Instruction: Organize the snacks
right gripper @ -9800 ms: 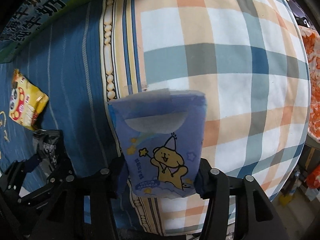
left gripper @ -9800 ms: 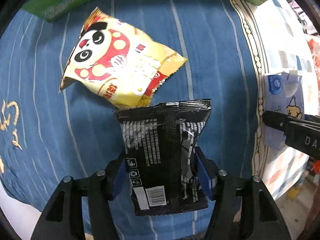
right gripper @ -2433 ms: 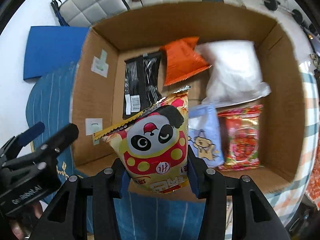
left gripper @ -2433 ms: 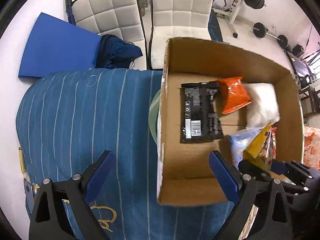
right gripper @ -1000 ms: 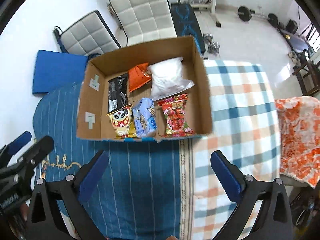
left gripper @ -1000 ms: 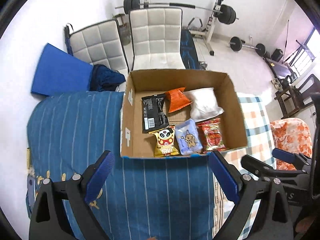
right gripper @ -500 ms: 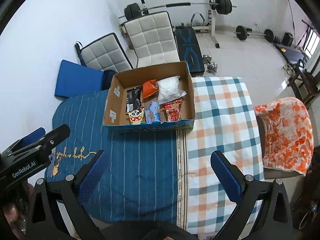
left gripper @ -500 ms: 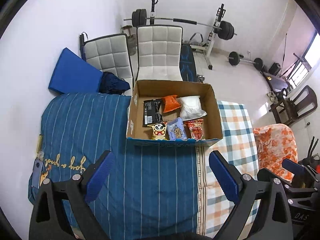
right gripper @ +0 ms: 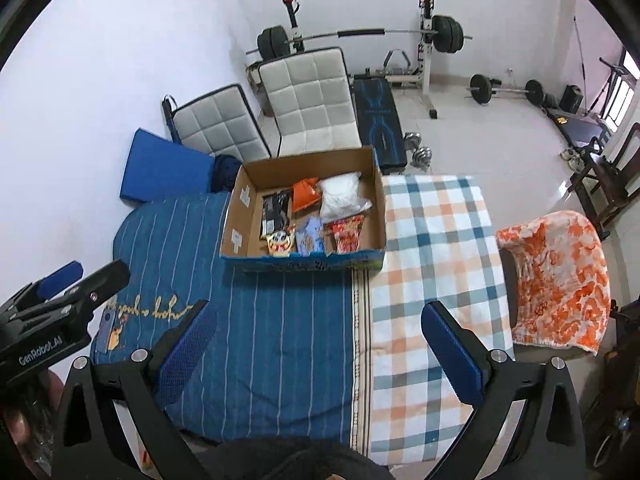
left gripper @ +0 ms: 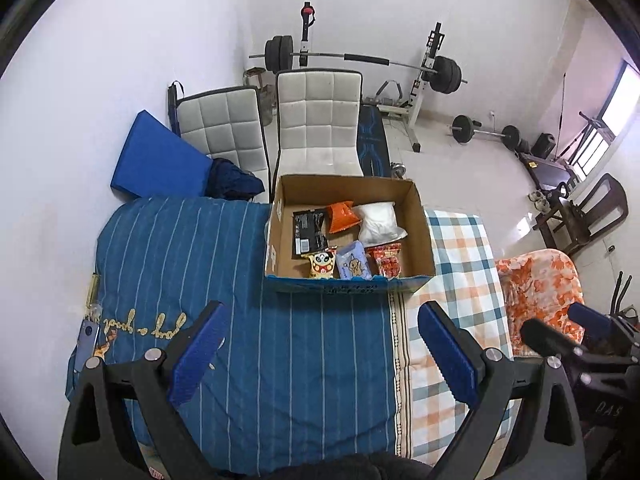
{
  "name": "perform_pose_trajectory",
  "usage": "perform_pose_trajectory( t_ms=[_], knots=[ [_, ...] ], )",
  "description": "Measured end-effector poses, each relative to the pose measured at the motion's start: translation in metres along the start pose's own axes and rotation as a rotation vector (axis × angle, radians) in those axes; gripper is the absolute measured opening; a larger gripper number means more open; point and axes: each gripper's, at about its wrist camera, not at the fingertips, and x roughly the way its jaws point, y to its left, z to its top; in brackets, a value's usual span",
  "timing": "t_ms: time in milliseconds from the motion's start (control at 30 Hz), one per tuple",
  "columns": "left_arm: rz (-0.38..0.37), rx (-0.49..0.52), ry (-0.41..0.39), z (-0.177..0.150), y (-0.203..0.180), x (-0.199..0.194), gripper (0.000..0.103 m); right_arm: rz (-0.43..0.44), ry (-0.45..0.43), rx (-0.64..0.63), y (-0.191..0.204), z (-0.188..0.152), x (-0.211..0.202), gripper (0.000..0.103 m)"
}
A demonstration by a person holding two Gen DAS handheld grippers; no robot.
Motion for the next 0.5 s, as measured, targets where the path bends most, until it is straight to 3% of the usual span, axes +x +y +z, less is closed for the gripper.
perform_pose_trajectory(
  t_ms=[500],
  knots=[
    [0.012,0.011,-0.08,0.013,0.003,-0.019,0.097,-0.076,-0.107,-0.016,0.013,0.026,-0.025,0.103]
  ],
)
